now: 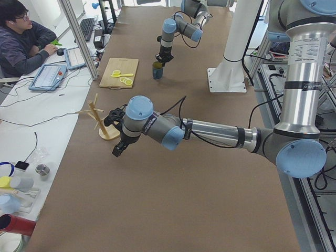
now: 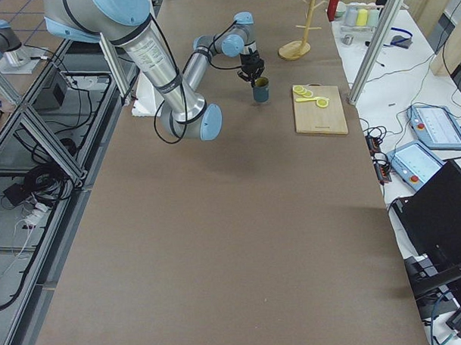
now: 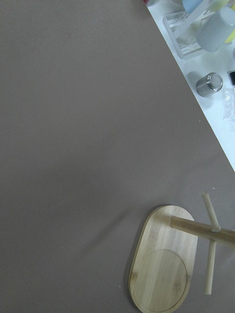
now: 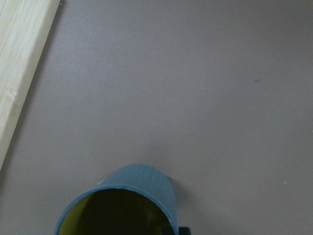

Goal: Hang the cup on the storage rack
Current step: 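Lower the mug near the cutting board and open the right gripper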

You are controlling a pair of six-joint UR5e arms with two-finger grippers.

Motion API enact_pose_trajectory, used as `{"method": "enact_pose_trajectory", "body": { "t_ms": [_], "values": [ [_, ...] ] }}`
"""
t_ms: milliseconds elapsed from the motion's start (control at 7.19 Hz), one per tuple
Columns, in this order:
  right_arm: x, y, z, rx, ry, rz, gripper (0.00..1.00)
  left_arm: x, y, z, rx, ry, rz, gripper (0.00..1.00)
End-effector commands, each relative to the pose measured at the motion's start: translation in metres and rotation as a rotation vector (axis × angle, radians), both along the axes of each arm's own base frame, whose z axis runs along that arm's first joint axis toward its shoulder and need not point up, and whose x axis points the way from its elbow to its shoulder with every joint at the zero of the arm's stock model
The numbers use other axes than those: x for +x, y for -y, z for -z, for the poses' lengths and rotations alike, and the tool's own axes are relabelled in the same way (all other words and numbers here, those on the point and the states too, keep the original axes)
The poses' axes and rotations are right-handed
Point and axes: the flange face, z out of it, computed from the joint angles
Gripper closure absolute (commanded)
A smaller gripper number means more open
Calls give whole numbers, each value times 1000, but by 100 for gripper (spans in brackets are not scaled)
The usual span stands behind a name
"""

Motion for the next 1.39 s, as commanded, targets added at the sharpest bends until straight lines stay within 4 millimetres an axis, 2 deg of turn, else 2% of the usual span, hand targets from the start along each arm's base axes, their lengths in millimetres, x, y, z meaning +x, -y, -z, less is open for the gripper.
{"method": "enact_pose_trajectory", "body": {
  "t_ms": [0, 139, 278, 417, 556, 695, 835, 974, 1113, 1252],
  "values": [
    [-23, -5, 11, -12, -9, 11, 85, 1, 0, 1, -5, -4, 5, 1],
    [-32, -2, 18, -7, -18, 23, 74, 1, 1, 2, -4, -4, 5, 1],
    [-31, -2, 17, 21, -27, 60, 2, 1, 2, 1, -5, -4, 5, 1],
    [-25, 6, 11, 64, -51, 109, 0, 2, 2, 2, -4, -3, 4, 1],
    [1, 25, 8, 120, -57, 149, 0, 2, 2, 2, -4, -4, 3, 1],
    [43, 29, -9, 223, -67, 228, 0, 2, 2, 2, -8, -7, 6, 1],
    [98, 29, -43, 313, -107, 313, 0, 3, 2, 4, -15, -15, 14, 1],
    [147, 42, -66, 365, -121, 377, 0, 3, -1, 6, 10, -20, 15, 1],
    [188, 62, -94, 392, -131, 462, 0, 9, -4, 10, 60, -31, 10, 1],
    [229, 72, -123, 468, -156, 582, 0, 27, -6, 23, 81, -83, 20, 1]
  ]
}}
